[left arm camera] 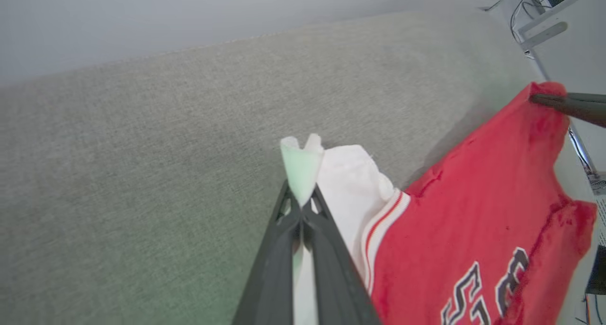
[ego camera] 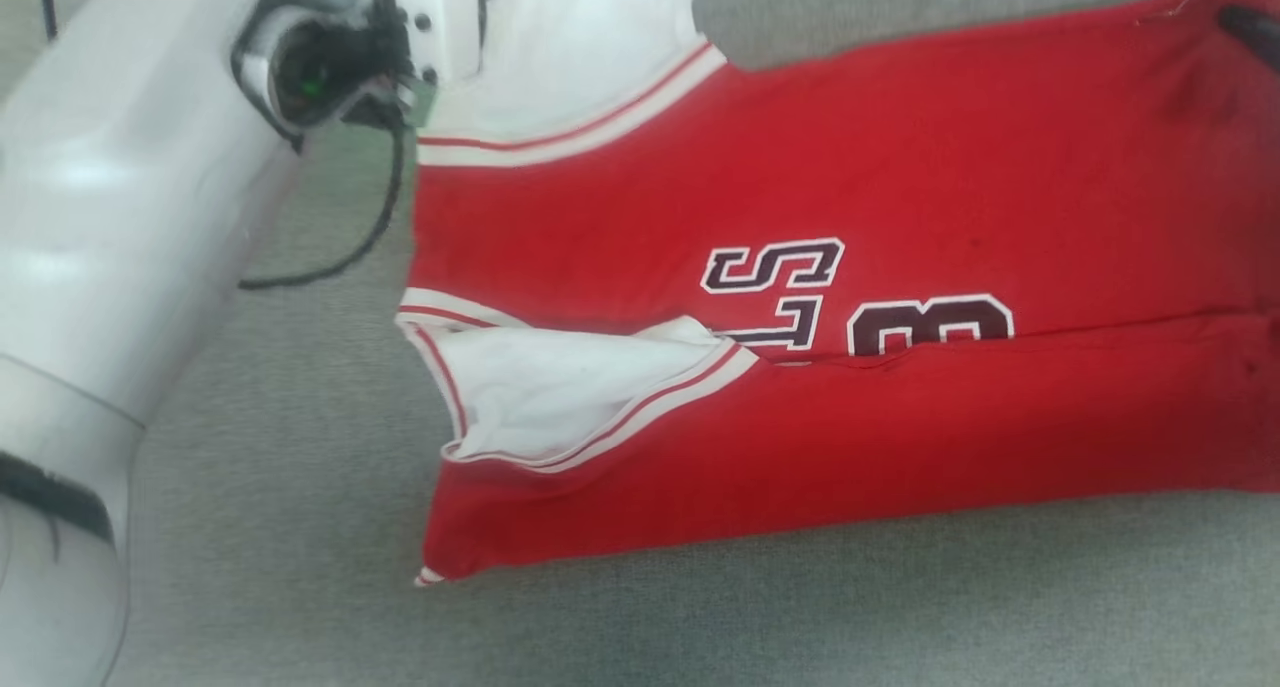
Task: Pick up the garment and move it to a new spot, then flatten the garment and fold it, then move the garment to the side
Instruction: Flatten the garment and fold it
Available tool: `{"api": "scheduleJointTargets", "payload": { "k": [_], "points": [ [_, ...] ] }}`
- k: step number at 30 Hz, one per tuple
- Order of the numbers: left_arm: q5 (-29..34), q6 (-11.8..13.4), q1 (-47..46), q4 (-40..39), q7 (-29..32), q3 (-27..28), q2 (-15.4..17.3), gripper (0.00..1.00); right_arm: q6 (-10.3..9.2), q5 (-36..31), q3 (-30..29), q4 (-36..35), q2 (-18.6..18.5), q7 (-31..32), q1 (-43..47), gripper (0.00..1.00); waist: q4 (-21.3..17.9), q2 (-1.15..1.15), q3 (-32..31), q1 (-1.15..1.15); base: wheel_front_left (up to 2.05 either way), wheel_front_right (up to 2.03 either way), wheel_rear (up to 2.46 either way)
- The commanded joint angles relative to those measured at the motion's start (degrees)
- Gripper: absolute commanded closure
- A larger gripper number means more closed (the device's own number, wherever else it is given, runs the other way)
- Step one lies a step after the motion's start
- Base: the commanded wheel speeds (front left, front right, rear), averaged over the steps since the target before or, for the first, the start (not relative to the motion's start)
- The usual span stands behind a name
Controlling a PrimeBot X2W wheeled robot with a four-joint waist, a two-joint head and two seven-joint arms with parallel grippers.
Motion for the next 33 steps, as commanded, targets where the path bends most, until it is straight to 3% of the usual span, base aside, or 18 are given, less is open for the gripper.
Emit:
{"api": "scheduleJointTargets", "payload": {
  "k": [1,6,14,20,25,33],
  "points": [
    [-0.91,-0.28,2.23,-2.11,-1.3,0.08,0.63,1.0,-0.02,1.25,0.23,-1.37,-1.23,-1.24,2.03,1.0,1.6,0.0,-3.79,0.0,0.0,0.0,0.0],
    [-4.24,-0.33,9.03,-15.02,-5.69,0.19,5.85,1.0,-0.02,4.64,0.73,-7.28,-6.6,-4.01,8.57,1.0,3.17,0.0,-8.16,0.0,0.0,0.0,0.0],
    [-4.64,-0.15,26.83,-37.14,-14.13,-1.44,19.25,1.0,-0.02,9.39,-0.24,-16.26,-15.01,-8.51,23.63,1.0,4.21,0.0,-12.31,0.0,0.0,0.0,0.0],
    [-4.5,3.94,39.09,-49.65,-19.66,-3.03,25.96,1.0,-0.02,12.22,-2.7,-20.35,-18.65,-13.32,34.37,1.0,4.36,0.0,-12.74,0.0,0.0,0.0,0.0],
    [-2.87,6.76,45.26,-52.19,-22.79,-5.31,26.4,1.0,-0.02,12.46,-3.69,-22.15,-18.36,-16.37,39.91,1.0,4.37,0.0,-12.01,0.0,0.0,0.0,0.0],
    [-1.82,5.16,46.4,-43.21,-24.03,-7.73,21.82,1.0,-0.02,10.25,-3.77,-18.81,-15.58,-16.68,40.98,1.0,4.26,0.0,-10.6,0.0,0.0,0.0,0.0]
  ]
}}
